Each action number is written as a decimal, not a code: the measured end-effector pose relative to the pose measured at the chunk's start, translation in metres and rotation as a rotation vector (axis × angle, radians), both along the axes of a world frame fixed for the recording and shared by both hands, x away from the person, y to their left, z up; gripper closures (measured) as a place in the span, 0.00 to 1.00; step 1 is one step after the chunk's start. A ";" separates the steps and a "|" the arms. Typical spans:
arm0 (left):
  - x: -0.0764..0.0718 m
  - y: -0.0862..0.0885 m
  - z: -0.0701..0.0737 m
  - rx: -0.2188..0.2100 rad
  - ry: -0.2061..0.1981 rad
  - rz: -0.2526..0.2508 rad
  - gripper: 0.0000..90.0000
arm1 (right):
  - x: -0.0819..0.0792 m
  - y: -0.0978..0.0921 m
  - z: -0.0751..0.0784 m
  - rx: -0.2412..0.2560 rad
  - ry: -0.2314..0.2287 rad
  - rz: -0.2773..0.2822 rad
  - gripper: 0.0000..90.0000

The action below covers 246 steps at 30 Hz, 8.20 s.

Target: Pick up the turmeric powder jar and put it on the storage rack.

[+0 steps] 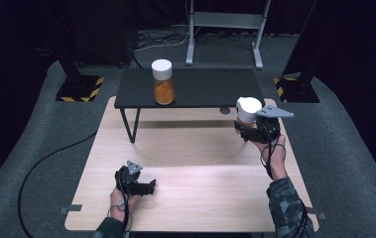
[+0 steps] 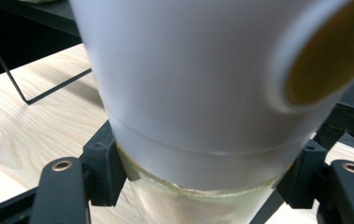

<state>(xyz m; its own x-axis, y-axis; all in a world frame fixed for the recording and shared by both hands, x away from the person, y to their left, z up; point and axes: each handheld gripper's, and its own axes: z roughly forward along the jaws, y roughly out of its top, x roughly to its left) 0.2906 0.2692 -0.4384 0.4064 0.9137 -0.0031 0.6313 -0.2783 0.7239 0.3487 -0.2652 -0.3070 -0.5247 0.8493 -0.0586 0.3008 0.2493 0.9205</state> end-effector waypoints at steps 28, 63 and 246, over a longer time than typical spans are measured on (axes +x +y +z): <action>0.000 0.000 0.000 0.001 0.001 -0.002 0.01 | 0.025 0.010 0.024 0.018 -0.005 0.020 0.33; 0.001 0.001 0.000 -0.003 0.000 -0.003 0.02 | 0.052 0.031 0.059 0.032 -0.034 0.045 0.33; 0.003 0.003 0.000 0.000 -0.002 -0.011 0.03 | -0.050 -0.004 -0.132 0.007 0.359 -0.029 0.00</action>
<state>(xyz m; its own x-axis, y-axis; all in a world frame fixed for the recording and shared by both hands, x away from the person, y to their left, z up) 0.2934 0.2722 -0.4384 0.4163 0.9092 -0.0019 0.6267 -0.2854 0.7251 0.2984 -0.2691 -0.4395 -0.4867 0.8636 0.1316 0.6124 0.2299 0.7564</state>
